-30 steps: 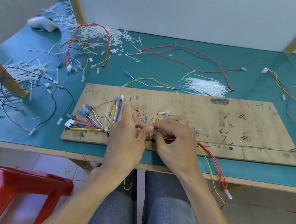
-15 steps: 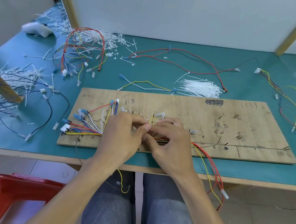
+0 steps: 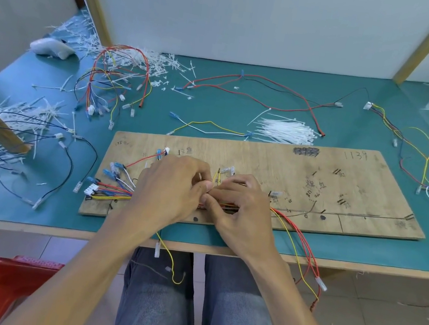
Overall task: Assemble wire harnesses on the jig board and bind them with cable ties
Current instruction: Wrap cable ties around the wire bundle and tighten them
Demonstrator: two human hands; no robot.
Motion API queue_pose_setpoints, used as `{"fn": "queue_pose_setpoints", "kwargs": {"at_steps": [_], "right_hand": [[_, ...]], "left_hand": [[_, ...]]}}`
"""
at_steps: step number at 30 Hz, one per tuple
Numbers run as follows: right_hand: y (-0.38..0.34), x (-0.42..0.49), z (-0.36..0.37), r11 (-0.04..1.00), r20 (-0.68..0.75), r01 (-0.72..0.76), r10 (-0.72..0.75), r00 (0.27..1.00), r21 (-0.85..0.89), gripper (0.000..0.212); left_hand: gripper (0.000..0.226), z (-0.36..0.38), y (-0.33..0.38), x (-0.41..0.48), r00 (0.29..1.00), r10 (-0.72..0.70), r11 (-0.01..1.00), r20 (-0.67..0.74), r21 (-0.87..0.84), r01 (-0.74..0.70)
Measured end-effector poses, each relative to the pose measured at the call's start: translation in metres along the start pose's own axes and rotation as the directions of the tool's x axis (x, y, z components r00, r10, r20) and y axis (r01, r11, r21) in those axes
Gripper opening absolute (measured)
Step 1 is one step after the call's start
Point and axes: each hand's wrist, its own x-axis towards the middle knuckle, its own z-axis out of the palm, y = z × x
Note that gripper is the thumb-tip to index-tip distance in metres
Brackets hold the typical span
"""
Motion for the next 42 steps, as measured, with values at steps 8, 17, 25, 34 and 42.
{"fn": "queue_pose_setpoints", "kwargs": {"at_steps": [8, 17, 25, 34, 42], "right_hand": [[-0.003, 0.000, 0.001, 0.999, -0.004, 0.002, -0.002, 1.000, -0.042, 0.016], [0.002, 0.000, 0.003, 1.000, -0.034, -0.017, 0.017, 0.999, 0.001, 0.012], [0.000, 0.001, -0.002, 0.999, 0.033, -0.039, 0.038, 0.999, 0.018, 0.004], [-0.002, 0.003, -0.001, 0.994, 0.136, -0.024, 0.038, 0.990, -0.103, 0.009], [-0.003, 0.000, -0.003, 0.998, 0.053, -0.050, 0.052, 0.997, -0.035, 0.006]], "left_hand": [[0.014, 0.017, 0.005, -0.008, 0.978, -0.091, 0.980, -0.189, -0.193, 0.054], [0.020, 0.016, 0.008, -0.006, 0.984, -0.034, 0.976, -0.175, -0.216, -0.005], [0.026, 0.023, 0.010, -0.007, 0.961, -0.024, 0.967, -0.275, -0.249, -0.047], [0.021, 0.033, 0.015, -0.008, 0.931, -0.011, 0.871, -0.365, -0.460, -0.170], [0.020, 0.025, -0.003, -0.014, 0.987, -0.021, 0.794, -0.160, -0.602, -0.081]]}}
